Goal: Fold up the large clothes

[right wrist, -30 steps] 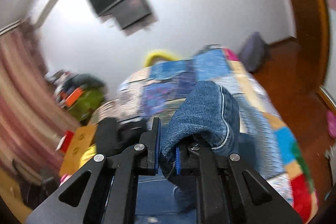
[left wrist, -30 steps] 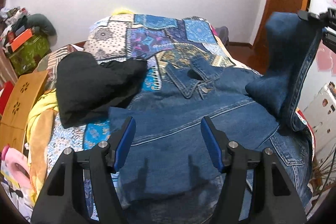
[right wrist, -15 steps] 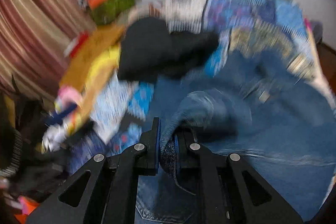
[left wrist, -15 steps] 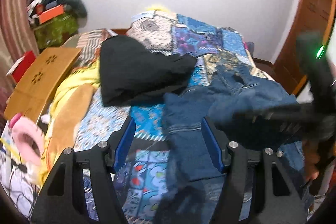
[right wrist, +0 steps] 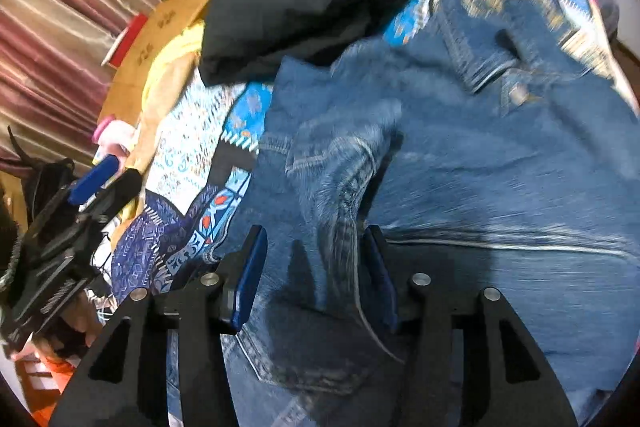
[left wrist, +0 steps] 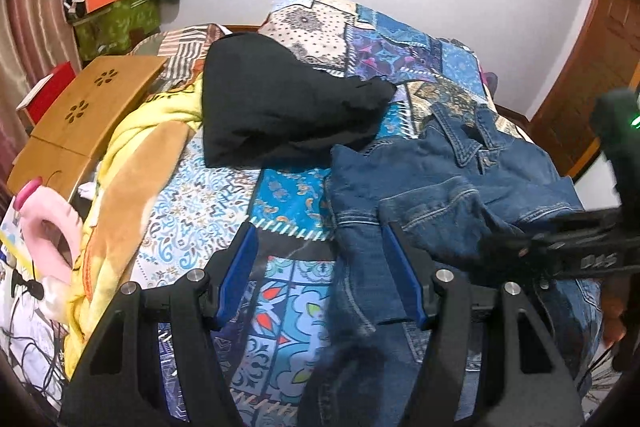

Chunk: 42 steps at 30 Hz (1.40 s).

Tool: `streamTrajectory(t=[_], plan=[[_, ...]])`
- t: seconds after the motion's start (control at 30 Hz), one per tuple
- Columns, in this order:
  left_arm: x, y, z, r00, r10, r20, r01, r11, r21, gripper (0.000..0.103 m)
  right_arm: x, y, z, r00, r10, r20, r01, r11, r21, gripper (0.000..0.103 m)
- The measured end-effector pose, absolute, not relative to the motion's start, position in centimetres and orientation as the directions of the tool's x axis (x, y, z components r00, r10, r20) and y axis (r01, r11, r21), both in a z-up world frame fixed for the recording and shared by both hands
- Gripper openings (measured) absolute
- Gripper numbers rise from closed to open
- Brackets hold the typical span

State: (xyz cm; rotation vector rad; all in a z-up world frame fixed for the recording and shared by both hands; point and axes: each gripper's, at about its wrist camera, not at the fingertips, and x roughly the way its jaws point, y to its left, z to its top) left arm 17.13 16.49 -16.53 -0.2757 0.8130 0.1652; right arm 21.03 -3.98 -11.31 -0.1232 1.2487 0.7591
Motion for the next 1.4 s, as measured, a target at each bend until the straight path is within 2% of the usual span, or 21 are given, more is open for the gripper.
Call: streamTrajectory(t=[0.17,0.3,0.57,0.73,0.87,0.93,1.13,1.3,1.4], plan=[[18.4,14.3,-16.0,0.676,0.014,-0.737,-0.210,0.962,-0.174,0.063,21.0,-8.2,-7.4,0.329,0.452,-0.829,-0.563,0.799,0.212,0.047],[19.6,12.1,-15.5,0.674,-0.013,-0.739,-0.162,0.973,-0.165,0.064,20.9,-13.0,-5.6,0.505,0.367,-0.781,-0.490,0.867,0.090,0.058],[23.3,7.1,-15.2,0.643,-0.105,-0.758,-0.031,0.986,-0.163,0.064,20.5,-23.1,-4.3,0.647,0.153,-0.747,-0.307,0.949,-0.072,0.059],[25.5,5.1,-16.8,0.607,-0.103,-0.788,0.004,0.992,-0.127,0.064,20.4,-27.5,-3.8,0.676,0.050,-0.735,-0.223,0.965,-0.140,0.059],[26.7,5.0,-19.0,0.561,-0.072,-0.825,-0.019,0.995,-0.099,0.062,20.3,-29.3,-4.9,0.662,0.055,-0.747,-0.202,0.973,-0.107,0.064],[26.8,5.5,-19.6,0.543,-0.081,-0.836,-0.033,0.993,-0.117,0.048,20.4,-29.6,-5.8,0.645,0.070,-0.761,-0.200,0.976,-0.080,0.065],[24.7,7.0,-18.9,0.573,-0.091,-0.814,-0.025,0.991,-0.128,0.040,20.6,-28.9,-8.7,0.594,0.076,-0.801,-0.199,0.979,-0.054,0.065],[22.2,9.0,-18.0,0.593,-0.052,-0.803,-0.047,0.994,-0.100,0.039,20.8,-27.6,-10.1,0.558,0.097,-0.824,-0.226,0.973,-0.038,0.065],[21.0,10.3,-18.6,0.574,-0.085,-0.815,-0.057,0.988,-0.143,0.046,20.6,-27.0,-10.8,0.551,0.098,-0.829,-0.242,0.969,-0.046,0.065]])
